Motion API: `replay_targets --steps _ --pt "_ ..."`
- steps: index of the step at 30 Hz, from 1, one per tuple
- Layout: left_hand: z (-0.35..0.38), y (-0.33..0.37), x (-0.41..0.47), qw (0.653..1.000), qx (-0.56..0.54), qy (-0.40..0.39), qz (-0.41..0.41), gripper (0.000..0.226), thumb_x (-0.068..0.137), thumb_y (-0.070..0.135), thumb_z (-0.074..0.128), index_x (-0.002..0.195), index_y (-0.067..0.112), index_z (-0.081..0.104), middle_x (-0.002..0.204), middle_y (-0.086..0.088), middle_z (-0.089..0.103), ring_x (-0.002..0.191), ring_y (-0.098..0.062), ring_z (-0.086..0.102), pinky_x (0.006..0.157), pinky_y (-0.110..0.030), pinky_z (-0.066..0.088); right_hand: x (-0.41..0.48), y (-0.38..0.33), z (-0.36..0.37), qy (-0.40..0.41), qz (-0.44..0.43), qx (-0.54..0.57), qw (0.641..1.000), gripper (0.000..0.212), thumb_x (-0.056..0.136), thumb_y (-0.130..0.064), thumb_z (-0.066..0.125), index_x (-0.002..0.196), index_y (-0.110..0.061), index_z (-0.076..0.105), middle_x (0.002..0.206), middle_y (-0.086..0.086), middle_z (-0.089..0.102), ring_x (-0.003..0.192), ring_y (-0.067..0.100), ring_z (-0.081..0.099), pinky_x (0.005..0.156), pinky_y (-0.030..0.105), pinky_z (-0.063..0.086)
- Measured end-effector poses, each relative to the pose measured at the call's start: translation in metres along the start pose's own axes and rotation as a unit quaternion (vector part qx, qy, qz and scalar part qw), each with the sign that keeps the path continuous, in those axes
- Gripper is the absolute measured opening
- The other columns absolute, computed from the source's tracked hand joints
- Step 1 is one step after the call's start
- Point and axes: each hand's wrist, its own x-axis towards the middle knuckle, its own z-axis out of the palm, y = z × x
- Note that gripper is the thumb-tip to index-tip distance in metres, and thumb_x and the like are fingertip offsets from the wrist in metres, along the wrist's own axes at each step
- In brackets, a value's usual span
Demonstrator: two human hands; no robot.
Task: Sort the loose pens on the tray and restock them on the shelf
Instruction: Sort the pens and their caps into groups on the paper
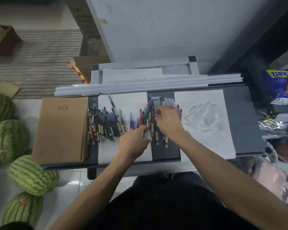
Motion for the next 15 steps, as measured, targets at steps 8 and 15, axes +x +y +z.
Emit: replay_targets --steps 8,15 --pt "0.013 0.003 -0.009 0.997 0.047 0.040 0.039 0.040 0.095 0.047 0.054 0.131 0.030 0.050 0.087 0.002 0.072 0.073 -0.025 0.067 0.069 -0.039 0.059 -0.005 0.011 -0.005 -0.003 0.114 0.241 0.964 0.023 0.093 -0.016 0.075 0.116 -0.017 0.075 0.104 -0.009 0.072 0.089 0.002 0.064 0.083 0.011 0.049" --pt "0.026 0.007 -0.019 0.997 -0.001 0.075 0.035 0.035 0.096 0.039 0.055 0.126 0.023 0.047 0.077 0.003 0.066 0.070 -0.028 0.067 0.063 -0.036 0.050 -0.008 0.041 -0.017 -0.185 0.229 0.656 0.695 0.029 0.097 0.004 0.062 0.125 -0.003 0.072 0.101 0.007 0.073 0.085 0.013 0.065 0.079 0.023 0.055"
